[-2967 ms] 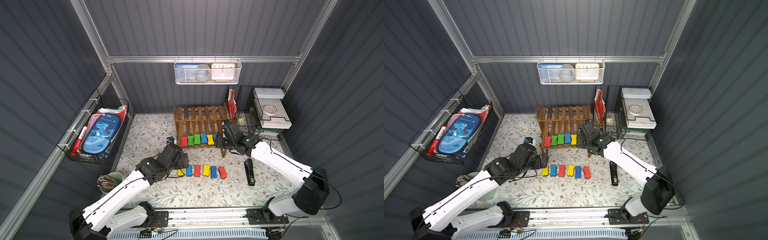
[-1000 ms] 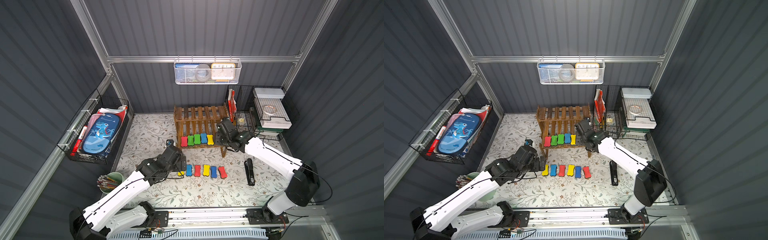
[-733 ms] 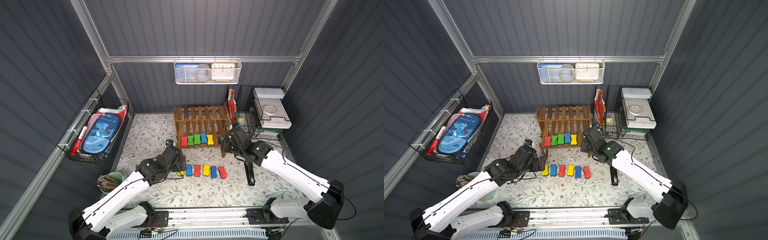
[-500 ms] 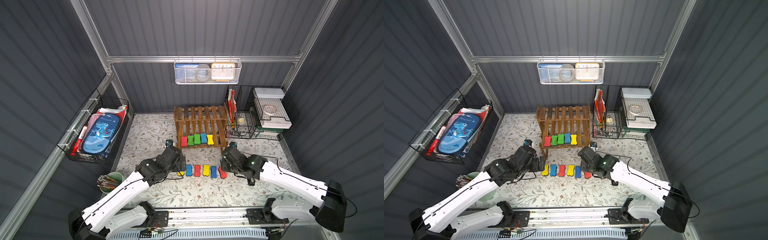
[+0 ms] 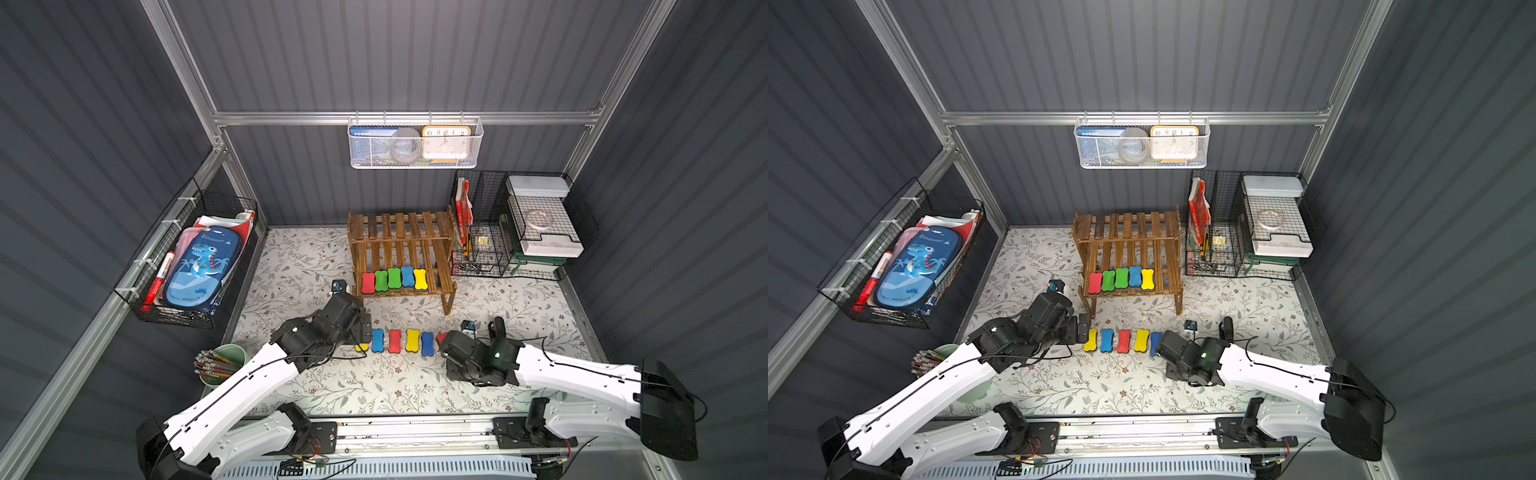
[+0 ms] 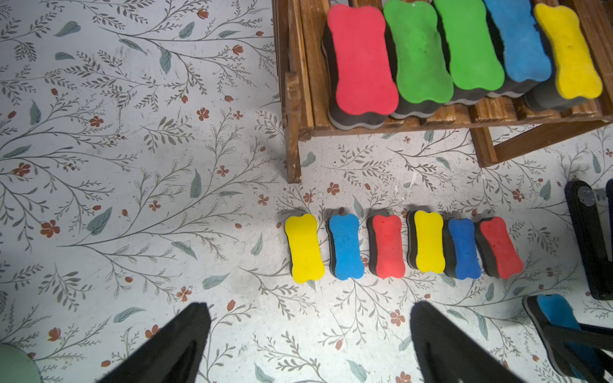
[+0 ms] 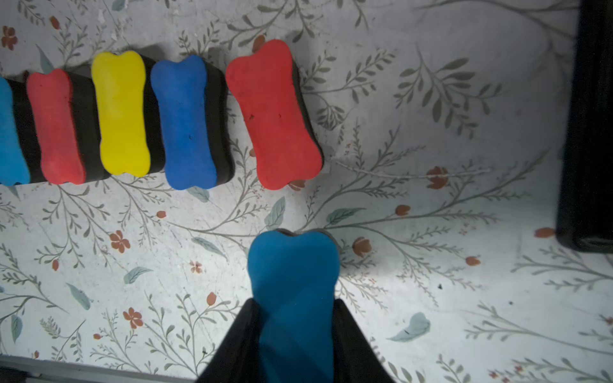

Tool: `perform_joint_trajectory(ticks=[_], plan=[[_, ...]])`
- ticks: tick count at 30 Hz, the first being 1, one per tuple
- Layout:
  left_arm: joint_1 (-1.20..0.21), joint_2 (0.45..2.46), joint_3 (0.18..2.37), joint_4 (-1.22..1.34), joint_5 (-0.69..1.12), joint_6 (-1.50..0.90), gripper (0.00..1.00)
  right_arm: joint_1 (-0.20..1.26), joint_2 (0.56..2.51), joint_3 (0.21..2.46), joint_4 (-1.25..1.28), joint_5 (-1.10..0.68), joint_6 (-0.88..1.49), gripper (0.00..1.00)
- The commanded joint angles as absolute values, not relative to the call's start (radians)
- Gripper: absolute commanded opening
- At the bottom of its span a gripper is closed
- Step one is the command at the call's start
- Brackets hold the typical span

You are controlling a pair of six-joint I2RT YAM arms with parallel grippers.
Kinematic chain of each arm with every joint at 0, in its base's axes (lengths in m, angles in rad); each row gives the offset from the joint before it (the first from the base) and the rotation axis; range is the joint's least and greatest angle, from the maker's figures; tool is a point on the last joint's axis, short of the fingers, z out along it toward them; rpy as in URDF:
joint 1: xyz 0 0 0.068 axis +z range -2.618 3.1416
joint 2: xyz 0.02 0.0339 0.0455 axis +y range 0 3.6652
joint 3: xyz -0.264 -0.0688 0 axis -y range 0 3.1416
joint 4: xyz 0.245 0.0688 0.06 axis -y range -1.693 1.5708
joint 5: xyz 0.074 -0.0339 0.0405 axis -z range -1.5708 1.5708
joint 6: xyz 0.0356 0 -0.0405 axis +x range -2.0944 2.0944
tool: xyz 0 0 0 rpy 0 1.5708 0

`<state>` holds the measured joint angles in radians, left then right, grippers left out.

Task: Remove the whiteboard erasers from the shelf
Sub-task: Place the whiteboard eraser at the center of the board.

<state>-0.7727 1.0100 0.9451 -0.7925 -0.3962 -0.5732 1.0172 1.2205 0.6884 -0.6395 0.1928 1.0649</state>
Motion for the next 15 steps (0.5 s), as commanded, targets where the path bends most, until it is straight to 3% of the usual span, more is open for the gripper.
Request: perform_joint_trajectory(ticks=[1, 15], plan=[[-0.776, 1.014, 0.957, -0.819, -0.391, -0.570, 0.99, 1.022, 1.285, 0.709, -0.636, 0.213, 1.060, 0.33], [-0.776, 1.021, 0.960, -0.827, -0.404, -0.571, 0.99, 0.996, 1.443, 0.746, -0.568, 0.253, 0.964, 0.35]])
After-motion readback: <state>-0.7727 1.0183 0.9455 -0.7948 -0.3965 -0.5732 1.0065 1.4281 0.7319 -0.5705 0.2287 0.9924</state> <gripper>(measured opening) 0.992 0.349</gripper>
